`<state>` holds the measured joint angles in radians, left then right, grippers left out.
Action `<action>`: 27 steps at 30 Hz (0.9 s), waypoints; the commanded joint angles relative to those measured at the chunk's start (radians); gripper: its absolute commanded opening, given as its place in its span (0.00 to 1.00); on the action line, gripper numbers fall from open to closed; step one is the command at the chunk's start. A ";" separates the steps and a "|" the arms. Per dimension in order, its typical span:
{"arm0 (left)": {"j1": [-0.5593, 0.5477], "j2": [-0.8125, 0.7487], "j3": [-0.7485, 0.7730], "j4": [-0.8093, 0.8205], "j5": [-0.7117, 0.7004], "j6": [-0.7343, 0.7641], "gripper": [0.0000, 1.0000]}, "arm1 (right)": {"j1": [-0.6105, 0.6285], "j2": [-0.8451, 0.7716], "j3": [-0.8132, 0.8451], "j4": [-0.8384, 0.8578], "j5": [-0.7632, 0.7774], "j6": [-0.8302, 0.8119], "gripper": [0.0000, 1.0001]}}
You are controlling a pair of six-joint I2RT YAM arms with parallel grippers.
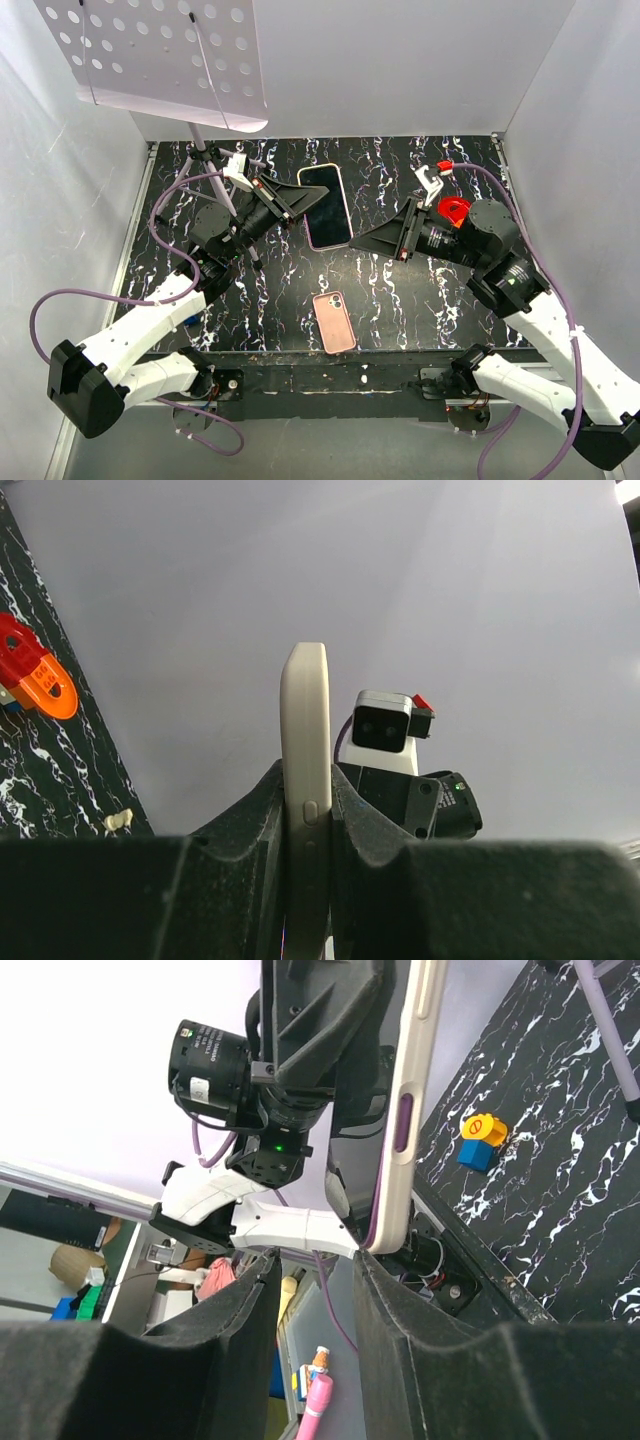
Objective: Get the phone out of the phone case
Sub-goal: Remove the phone case from the phone.
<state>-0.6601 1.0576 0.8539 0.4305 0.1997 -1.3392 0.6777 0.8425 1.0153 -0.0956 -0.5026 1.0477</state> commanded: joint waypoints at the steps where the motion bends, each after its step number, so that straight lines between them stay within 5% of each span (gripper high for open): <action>1: 0.004 -0.022 0.024 0.076 0.010 -0.014 0.00 | -0.013 0.006 -0.007 0.082 -0.030 0.025 0.41; 17: 0.005 -0.004 0.017 0.200 0.084 -0.115 0.00 | -0.029 0.115 -0.017 -0.035 0.053 -0.040 0.40; 27: -0.007 -0.005 -0.024 0.209 0.132 -0.169 0.00 | -0.030 0.207 0.022 0.269 -0.083 0.008 0.39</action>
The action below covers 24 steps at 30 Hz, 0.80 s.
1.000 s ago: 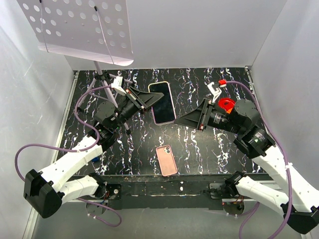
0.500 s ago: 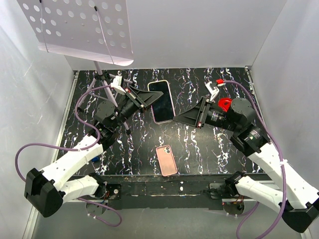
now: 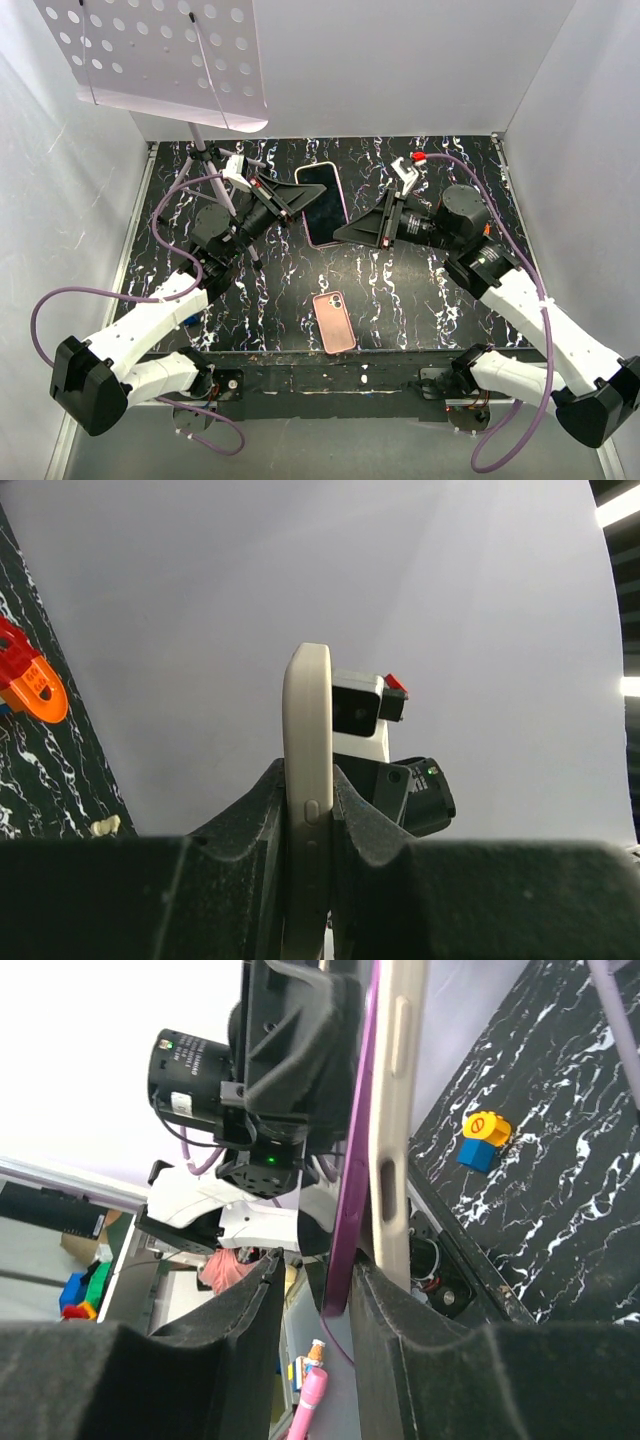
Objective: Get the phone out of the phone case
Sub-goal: Remove the phone case from the phone.
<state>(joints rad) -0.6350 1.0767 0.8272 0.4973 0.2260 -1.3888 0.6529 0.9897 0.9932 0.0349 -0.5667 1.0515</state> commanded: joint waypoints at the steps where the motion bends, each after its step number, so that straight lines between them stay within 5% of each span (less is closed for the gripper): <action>1: -0.035 -0.021 0.000 0.138 0.116 -0.116 0.00 | -0.006 0.072 0.056 0.149 -0.028 0.011 0.38; 3: -0.037 -0.020 0.007 0.109 0.140 -0.104 0.00 | -0.007 0.092 0.068 0.183 -0.047 0.031 0.32; 7: -0.038 -0.032 0.058 -0.015 0.211 0.029 0.00 | -0.015 0.092 0.029 0.278 -0.088 0.106 0.01; 8: -0.038 -0.043 0.078 -0.111 0.219 0.081 0.09 | -0.019 0.086 0.013 0.304 -0.105 0.140 0.01; 11: -0.038 -0.101 0.076 -0.258 0.199 0.218 0.64 | -0.032 0.037 -0.039 0.381 -0.121 0.209 0.01; 14: -0.034 -0.191 0.023 -0.314 0.147 0.289 0.87 | -0.048 -0.006 -0.060 0.379 -0.119 0.246 0.01; 17: -0.034 -0.238 -0.002 -0.364 0.124 0.344 0.91 | -0.070 -0.034 -0.088 0.414 -0.127 0.297 0.01; 24: -0.034 -0.256 -0.017 -0.370 0.150 0.393 0.73 | -0.084 -0.036 -0.134 0.574 -0.151 0.427 0.01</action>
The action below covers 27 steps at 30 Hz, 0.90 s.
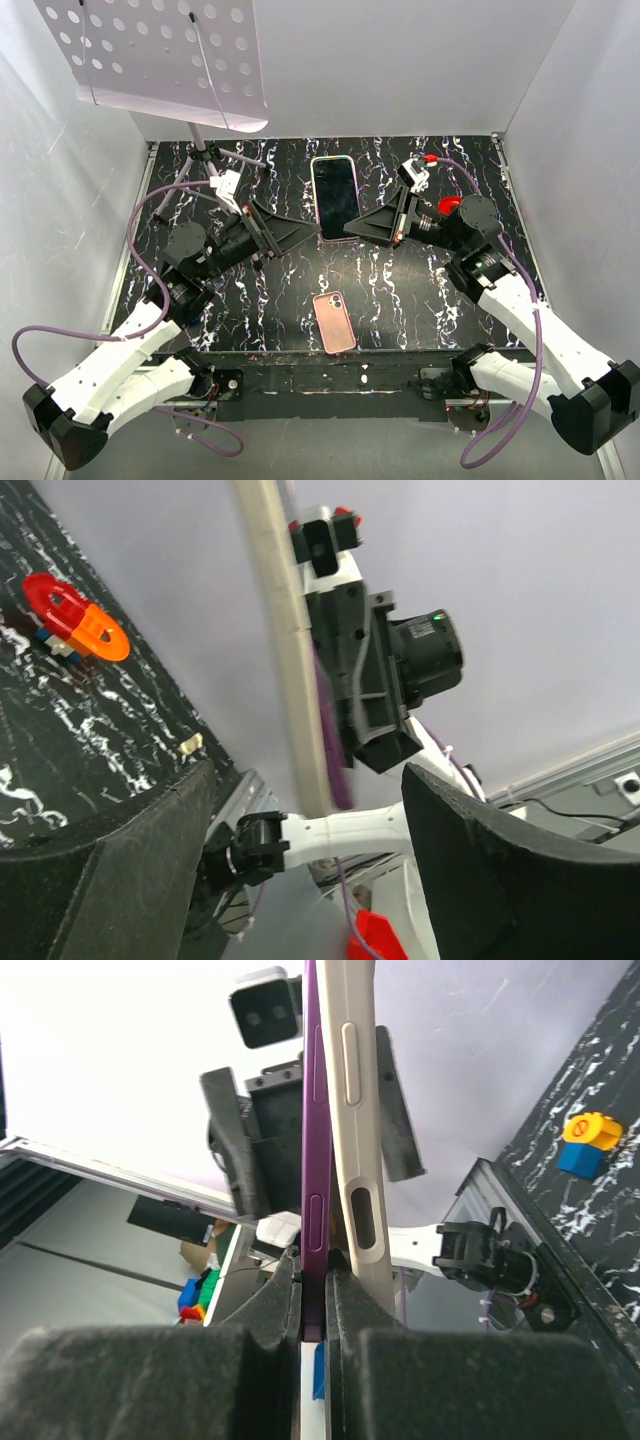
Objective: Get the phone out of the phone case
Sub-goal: Remove the phone case from the phone.
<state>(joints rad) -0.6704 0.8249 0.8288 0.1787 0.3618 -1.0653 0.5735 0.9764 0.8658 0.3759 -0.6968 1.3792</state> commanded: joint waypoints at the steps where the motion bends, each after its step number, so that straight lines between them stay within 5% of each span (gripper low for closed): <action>1: 0.003 -0.004 -0.026 -0.048 0.012 0.071 0.71 | -0.004 -0.022 -0.010 0.244 -0.023 0.107 0.01; 7: 0.003 0.000 -0.042 0.007 0.040 0.062 0.54 | -0.008 -0.033 -0.017 0.244 -0.018 0.118 0.01; 12: 0.002 -0.010 -0.049 0.004 0.035 0.068 0.48 | -0.009 -0.031 -0.028 0.271 -0.021 0.138 0.01; 27: 0.002 0.017 -0.030 -0.008 0.042 0.090 0.59 | -0.009 -0.008 -0.037 0.342 -0.040 0.179 0.01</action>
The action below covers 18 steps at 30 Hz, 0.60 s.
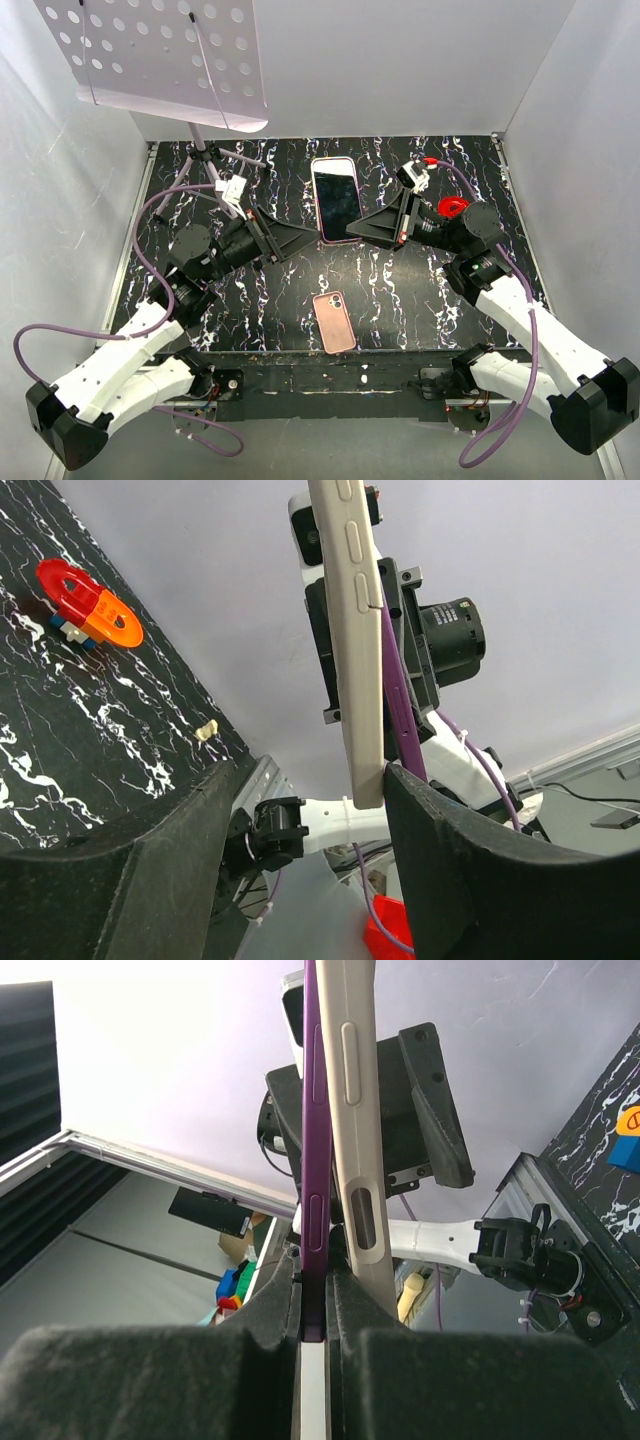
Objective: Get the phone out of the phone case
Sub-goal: Remove the phone case from the phone.
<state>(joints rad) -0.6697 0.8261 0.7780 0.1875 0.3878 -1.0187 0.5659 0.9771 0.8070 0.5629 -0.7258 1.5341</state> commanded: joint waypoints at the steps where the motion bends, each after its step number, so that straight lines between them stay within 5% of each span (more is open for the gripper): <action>1: 0.001 0.025 0.029 -0.023 0.019 0.043 0.59 | -0.001 -0.008 0.021 0.155 -0.012 0.023 0.01; 9: 0.002 0.122 0.115 -0.068 0.013 0.051 0.45 | -0.001 -0.006 0.000 0.111 -0.011 -0.020 0.01; 13: 0.001 0.169 0.177 -0.123 -0.018 0.065 0.21 | -0.001 -0.034 0.004 -0.050 -0.001 -0.132 0.01; 15: 0.001 0.195 0.219 -0.268 -0.090 0.074 0.00 | -0.001 -0.061 0.018 -0.177 0.014 -0.207 0.01; 18: 0.002 0.243 0.288 -0.552 -0.261 0.072 0.00 | -0.001 -0.103 0.038 -0.320 0.035 -0.300 0.01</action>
<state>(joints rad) -0.6765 1.0290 0.9710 -0.0326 0.3637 -0.9703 0.5556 0.9585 0.7891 0.3958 -0.6704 1.3933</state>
